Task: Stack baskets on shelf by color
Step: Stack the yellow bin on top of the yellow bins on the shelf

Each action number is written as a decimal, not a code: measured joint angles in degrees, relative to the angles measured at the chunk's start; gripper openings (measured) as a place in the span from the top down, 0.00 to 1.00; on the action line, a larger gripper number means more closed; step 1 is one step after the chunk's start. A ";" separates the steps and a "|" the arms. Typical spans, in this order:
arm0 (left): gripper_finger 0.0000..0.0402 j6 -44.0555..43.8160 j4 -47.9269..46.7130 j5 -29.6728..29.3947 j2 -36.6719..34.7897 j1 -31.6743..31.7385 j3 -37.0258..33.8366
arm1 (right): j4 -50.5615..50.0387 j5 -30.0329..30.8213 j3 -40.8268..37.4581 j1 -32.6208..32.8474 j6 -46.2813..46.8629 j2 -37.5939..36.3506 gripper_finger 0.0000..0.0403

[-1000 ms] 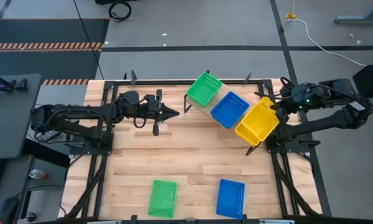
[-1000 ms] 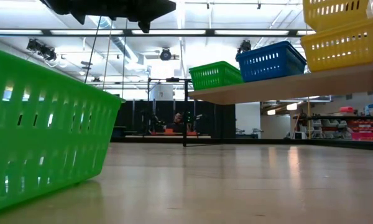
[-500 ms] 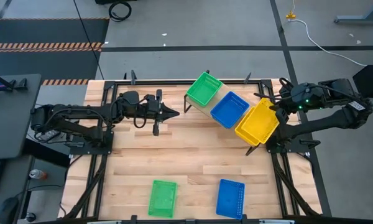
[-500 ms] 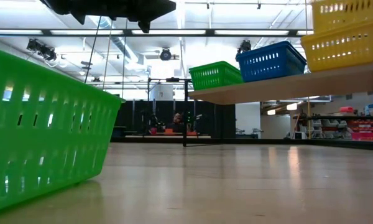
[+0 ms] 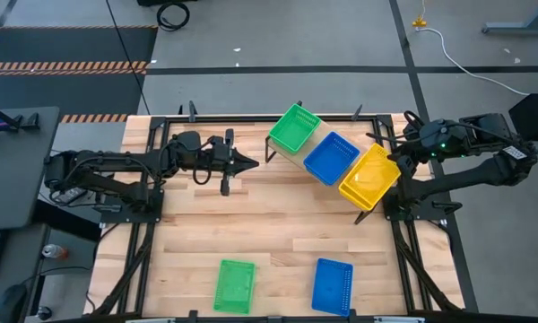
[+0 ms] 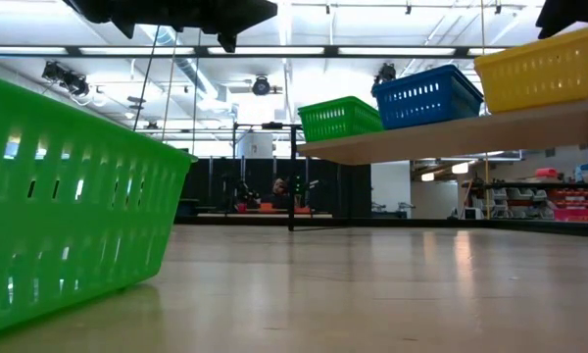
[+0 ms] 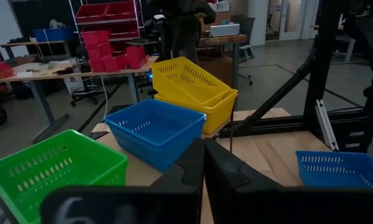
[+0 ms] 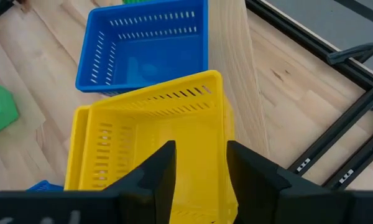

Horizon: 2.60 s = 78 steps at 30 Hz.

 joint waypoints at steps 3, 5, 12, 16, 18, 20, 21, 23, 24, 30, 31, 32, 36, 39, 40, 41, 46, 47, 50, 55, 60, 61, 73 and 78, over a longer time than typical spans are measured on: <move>0.96 0.01 0.00 0.00 0.00 0.00 0.00 | 0.00 -0.25 0.00 0.00 0.37 0.00 0.63; 0.95 0.02 0.00 0.00 0.00 0.00 0.00 | 0.00 -0.67 0.00 0.00 0.40 0.02 0.63; 0.96 0.05 0.00 0.00 0.00 -0.01 0.01 | -0.14 -4.97 -5.56 0.02 1.37 0.25 0.67; 0.96 0.07 0.00 0.00 0.00 0.01 0.02 | -0.08 -6.23 -8.54 0.02 1.12 0.50 0.69; 0.95 0.07 0.00 0.00 0.00 0.01 0.04 | -0.02 -6.72 -8.55 0.02 0.98 0.55 0.69; 0.95 0.19 0.00 0.00 0.00 0.00 0.04 | 0.10 -6.80 -7.72 0.02 1.15 0.54 0.69; 0.95 0.20 0.00 0.00 0.00 -0.01 0.04 | 0.41 -6.82 -7.22 0.02 1.27 0.46 0.69; 0.95 0.20 0.00 0.00 0.00 -0.01 0.04 | 0.55 -6.80 -6.12 0.02 1.39 0.46 0.69; 0.95 0.20 0.00 0.00 0.00 0.00 0.04 | 0.94 -6.80 -5.47 0.02 1.35 0.48 0.69; 0.96 0.20 0.00 0.00 0.00 -0.01 0.04 | 2.07 -6.60 -0.47 0.02 1.21 0.56 0.69; 0.96 0.18 0.00 0.00 0.00 0.01 0.04 | 1.78 -6.20 0.69 0.02 1.05 0.69 0.69; 0.96 0.18 0.00 0.00 0.00 0.01 0.04 | 1.18 -5.29 1.82 0.02 0.69 0.79 0.69; 0.95 0.17 -0.01 0.00 0.00 0.01 0.04 | 0.22 0.12 4.72 0.02 -1.72 1.29 0.69; 0.95 0.13 -0.02 0.00 0.00 0.01 0.04 | 0.14 3.66 4.42 0.00 -2.83 1.40 0.69; 0.95 0.11 -0.02 0.00 0.00 -0.01 0.04 | 0.05 4.82 3.72 0.00 -3.01 1.40 0.69; 0.95 0.11 -0.02 0.00 0.00 0.02 0.04 | -0.10 5.62 2.90 0.00 -3.14 1.45 0.69; 0.96 -0.18 -0.04 0.00 0.00 0.00 0.04 | -0.04 4.80 -1.94 0.00 -3.00 1.56 0.69; 0.95 -0.23 -0.07 0.00 0.00 0.00 0.04 | -0.05 3.85 -2.76 -0.01 -2.92 1.57 0.69; 0.94 -0.22 -0.11 0.00 0.00 0.02 0.04 | -0.07 2.08 -4.32 0.00 -2.71 1.62 0.69; 0.94 -0.23 -0.11 0.00 0.00 0.02 0.04 | -0.02 1.24 -4.70 0.00 -1.49 1.90 0.69; 0.95 -0.24 -0.10 0.00 0.00 0.01 0.04 | -0.03 -0.44 -4.70 0.00 -1.38 1.90 0.69; 0.95 -0.24 -0.11 0.00 0.00 0.02 0.04 | -0.03 -0.46 -4.70 0.00 -1.38 1.90 0.69; 0.91 -0.28 -0.17 0.00 0.00 0.00 0.04 | -0.02 0.83 -1.05 0.00 -3.36 2.69 0.52; 0.92 -0.33 -0.54 0.02 0.00 -0.01 0.04 | 0.00 0.87 -2.37 0.00 -3.13 2.75 0.45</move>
